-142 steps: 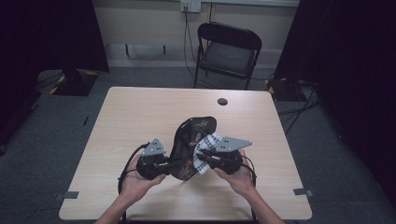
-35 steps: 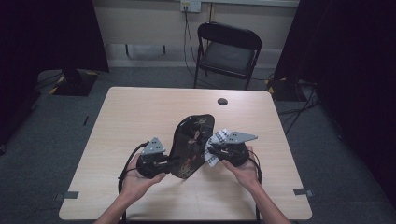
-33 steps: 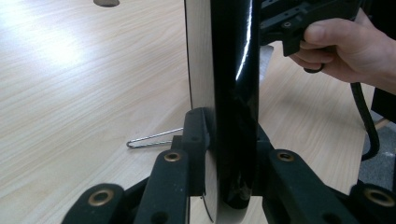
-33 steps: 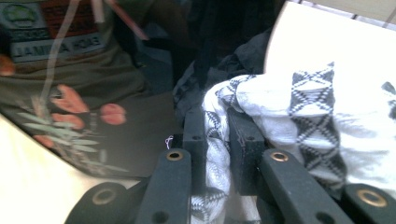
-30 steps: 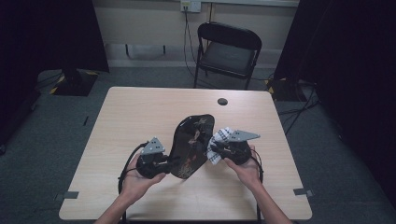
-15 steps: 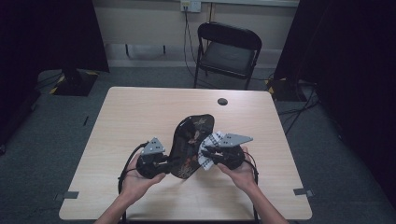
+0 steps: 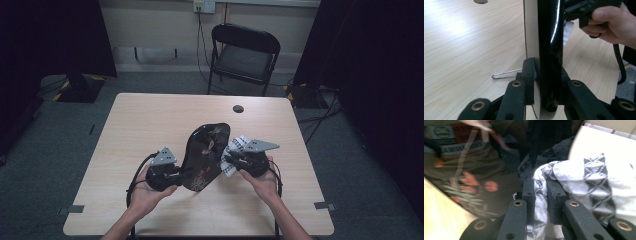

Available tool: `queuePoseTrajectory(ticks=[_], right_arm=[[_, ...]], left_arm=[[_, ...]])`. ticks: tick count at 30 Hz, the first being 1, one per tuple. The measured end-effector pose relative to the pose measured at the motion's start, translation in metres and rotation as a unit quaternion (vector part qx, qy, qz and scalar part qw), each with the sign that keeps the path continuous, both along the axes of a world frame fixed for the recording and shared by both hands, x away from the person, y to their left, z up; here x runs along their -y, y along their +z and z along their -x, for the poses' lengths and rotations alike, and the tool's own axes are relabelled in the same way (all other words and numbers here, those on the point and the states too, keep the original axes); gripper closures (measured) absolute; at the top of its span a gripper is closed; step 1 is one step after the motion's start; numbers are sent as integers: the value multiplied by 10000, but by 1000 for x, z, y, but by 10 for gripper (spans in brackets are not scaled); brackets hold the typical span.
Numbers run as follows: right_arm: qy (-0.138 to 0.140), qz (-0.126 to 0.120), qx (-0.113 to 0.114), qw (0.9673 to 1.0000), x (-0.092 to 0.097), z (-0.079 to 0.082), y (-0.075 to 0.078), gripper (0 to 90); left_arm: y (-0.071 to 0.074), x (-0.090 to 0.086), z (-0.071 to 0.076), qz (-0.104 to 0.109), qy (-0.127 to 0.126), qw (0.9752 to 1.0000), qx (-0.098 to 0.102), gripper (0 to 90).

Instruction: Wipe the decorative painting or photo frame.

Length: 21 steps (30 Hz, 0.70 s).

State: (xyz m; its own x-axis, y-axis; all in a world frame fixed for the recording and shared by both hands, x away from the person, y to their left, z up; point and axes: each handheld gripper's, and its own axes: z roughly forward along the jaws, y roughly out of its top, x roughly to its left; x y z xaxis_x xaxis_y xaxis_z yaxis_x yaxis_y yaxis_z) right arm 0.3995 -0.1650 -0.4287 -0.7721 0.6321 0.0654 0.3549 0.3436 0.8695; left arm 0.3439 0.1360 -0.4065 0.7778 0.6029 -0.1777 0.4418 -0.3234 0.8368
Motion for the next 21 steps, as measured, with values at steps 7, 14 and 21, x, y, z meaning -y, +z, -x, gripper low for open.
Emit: queuePoseTrajectory(ticks=[7, 14, 21], right_arm=[[776, 160, 91, 9968, -29, 19, 5, 789], [537, 163, 50, 9984, -20, 12, 2, 790], [-33, 135, -126, 9998, 2, -4, -9, 790]], left_arm=[[0, 0, 1, -11, -1, 10000, 23, 763], [0, 0, 1, -18, -6, 10000, 27, 763], [0, 0, 0, -20, -21, 10000, 1, 766]])
